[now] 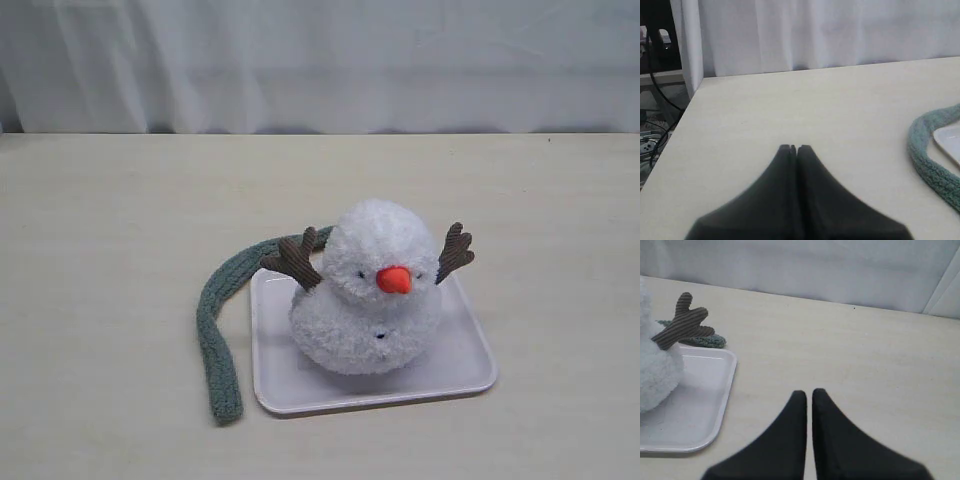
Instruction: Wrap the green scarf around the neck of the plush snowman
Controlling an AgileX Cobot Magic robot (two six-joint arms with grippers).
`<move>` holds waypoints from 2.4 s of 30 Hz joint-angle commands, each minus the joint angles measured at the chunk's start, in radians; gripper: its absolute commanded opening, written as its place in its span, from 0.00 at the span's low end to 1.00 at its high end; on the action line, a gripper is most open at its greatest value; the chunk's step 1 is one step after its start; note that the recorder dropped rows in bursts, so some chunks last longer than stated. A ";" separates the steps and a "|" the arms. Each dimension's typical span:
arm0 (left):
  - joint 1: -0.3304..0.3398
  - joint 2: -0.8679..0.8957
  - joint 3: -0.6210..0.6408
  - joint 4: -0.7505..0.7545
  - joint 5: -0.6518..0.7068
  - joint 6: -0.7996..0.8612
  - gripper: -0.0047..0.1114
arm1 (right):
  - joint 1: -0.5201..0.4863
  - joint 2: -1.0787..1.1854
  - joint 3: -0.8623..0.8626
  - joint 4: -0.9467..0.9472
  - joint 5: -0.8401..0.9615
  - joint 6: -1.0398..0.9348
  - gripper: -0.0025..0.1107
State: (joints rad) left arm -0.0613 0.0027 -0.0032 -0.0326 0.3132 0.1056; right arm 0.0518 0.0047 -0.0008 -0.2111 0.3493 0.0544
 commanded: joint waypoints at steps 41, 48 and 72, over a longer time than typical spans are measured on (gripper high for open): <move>-0.007 -0.003 0.003 0.000 -0.010 0.002 0.04 | -0.005 0.161 -0.511 0.087 -0.169 0.234 0.53; -0.007 -0.003 0.003 0.000 -0.010 0.002 0.04 | -0.003 0.415 -0.749 0.308 0.123 -0.086 0.63; -0.007 -0.003 0.003 0.000 -0.010 0.002 0.04 | 0.203 1.027 -1.163 0.937 0.223 -1.062 0.60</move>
State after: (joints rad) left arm -0.0613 0.0027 -0.0032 -0.0326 0.3132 0.1056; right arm 0.1736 0.9943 -1.1587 0.8709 0.7066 -1.0359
